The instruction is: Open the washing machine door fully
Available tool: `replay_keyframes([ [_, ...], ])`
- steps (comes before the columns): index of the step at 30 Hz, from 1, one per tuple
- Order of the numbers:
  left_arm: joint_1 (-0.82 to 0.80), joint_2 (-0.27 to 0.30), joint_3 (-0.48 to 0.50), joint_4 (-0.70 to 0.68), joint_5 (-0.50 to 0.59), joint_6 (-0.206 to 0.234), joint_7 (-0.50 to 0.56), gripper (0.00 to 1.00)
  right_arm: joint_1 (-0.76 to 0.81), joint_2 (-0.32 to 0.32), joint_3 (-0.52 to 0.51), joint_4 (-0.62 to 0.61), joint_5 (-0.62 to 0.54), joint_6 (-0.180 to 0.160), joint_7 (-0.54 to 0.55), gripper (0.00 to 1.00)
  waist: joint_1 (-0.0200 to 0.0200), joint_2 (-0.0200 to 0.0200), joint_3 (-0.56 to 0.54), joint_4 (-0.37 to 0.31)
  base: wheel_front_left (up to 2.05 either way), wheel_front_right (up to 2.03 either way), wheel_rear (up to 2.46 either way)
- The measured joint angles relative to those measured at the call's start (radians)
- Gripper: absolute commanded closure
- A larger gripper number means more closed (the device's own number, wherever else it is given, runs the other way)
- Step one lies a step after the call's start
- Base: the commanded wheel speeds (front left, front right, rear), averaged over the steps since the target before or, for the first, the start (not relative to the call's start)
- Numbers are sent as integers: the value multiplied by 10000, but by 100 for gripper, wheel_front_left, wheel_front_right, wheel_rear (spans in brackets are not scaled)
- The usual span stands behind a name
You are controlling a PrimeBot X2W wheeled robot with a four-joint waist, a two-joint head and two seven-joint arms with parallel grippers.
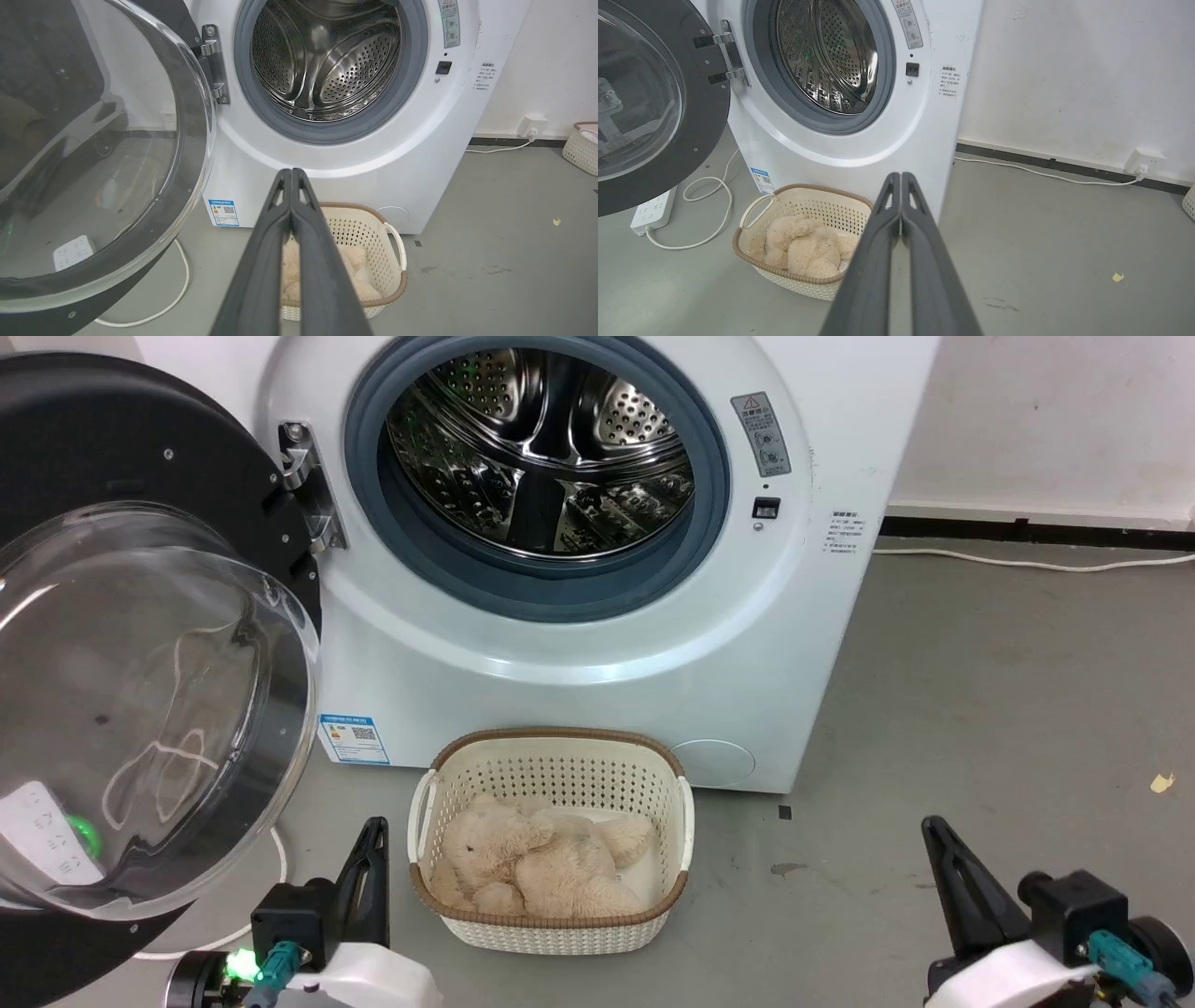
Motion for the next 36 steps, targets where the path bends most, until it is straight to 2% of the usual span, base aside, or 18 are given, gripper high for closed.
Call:
replay_keyframes([
  [18, -47, -142, 456, -165, 493, -332, 426, 100, -155, 10, 75, -88, -176, 0, 443, 100, -1, 0, 46, -9, 0, 0, 0],
  [36, -83, -278, 669, -255, 719, -443, 685, 100, -291, 25, 127, -161, -253, 0, 700, 100, -1, 0, 68, -13, 0, 0, 0],
])
